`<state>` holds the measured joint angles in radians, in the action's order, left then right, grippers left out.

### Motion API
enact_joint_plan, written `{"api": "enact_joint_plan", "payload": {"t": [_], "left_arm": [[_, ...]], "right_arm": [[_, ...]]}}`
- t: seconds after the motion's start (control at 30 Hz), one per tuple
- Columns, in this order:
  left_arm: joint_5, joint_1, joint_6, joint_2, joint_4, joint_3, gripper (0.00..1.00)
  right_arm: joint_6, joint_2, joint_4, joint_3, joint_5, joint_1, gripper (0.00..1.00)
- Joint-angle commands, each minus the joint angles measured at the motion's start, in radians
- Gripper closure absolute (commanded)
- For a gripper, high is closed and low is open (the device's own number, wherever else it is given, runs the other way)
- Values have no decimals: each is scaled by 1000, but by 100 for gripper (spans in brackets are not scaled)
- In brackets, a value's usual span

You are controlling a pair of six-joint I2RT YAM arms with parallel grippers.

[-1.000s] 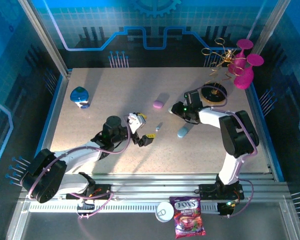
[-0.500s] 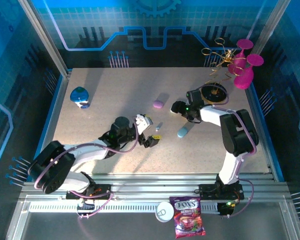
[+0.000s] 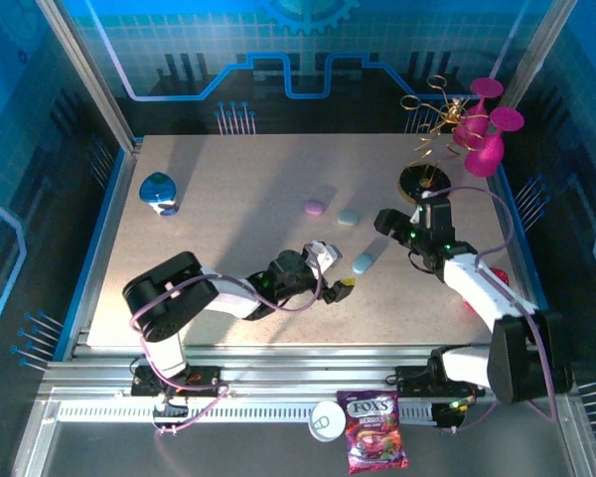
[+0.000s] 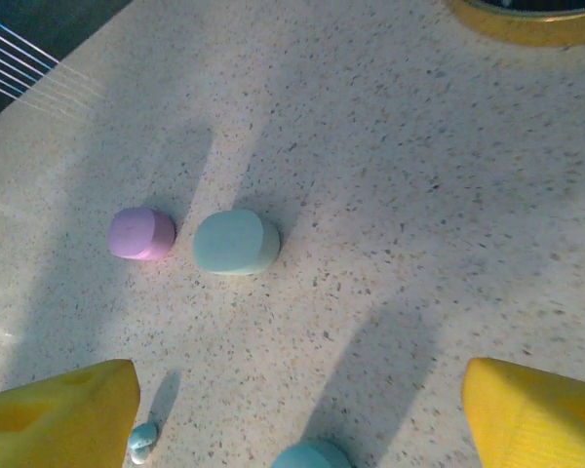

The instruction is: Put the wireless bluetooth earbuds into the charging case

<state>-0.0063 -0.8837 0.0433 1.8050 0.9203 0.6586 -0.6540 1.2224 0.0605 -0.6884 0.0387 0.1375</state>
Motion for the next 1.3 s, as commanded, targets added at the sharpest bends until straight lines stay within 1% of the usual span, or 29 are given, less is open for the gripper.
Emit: {"api": "enact_joint_plan", "payload": {"t": [0.0, 0.13, 0.2, 0.33, 0.43, 0.6, 0.7, 0.8, 1.03, 1.17, 1.27], "left_arm": [[-71, -17, -98, 73, 32, 69, 3], [-70, -17, -149, 149, -73, 157, 8], [-73, -20, -150, 169, -124, 193, 12], [-69, -20, -146, 191, -244, 274, 16], [-54, -20, -111, 193, -361, 330, 18], [-76, -20, -12, 188, -641, 420, 17], [-77, -21, 5, 212, -773, 483, 19], [-79, -21, -5, 232, -804, 520, 21], [-44, -26, -58, 291, -881, 628, 22], [-35, -26, -69, 315, -903, 665, 30], [-37, -24, -69, 324, -906, 676, 39]], "right_arm": [[30, -88, 55, 37, -9, -27, 14], [42, -153, 88, 63, 4, -47, 15], [41, -173, 91, 77, 13, -53, 15], [37, -193, 92, 94, 23, -64, 15], [37, -199, 91, 98, 31, -73, 15], [37, -205, 89, 105, 51, -95, 15], [34, -206, 81, 116, 67, -106, 15], [28, -212, 71, 129, 79, -114, 16], [31, -233, 75, 155, 97, -148, 16], [24, -242, 63, 172, 125, -176, 16], [25, -244, 63, 178, 142, -191, 16]]}}
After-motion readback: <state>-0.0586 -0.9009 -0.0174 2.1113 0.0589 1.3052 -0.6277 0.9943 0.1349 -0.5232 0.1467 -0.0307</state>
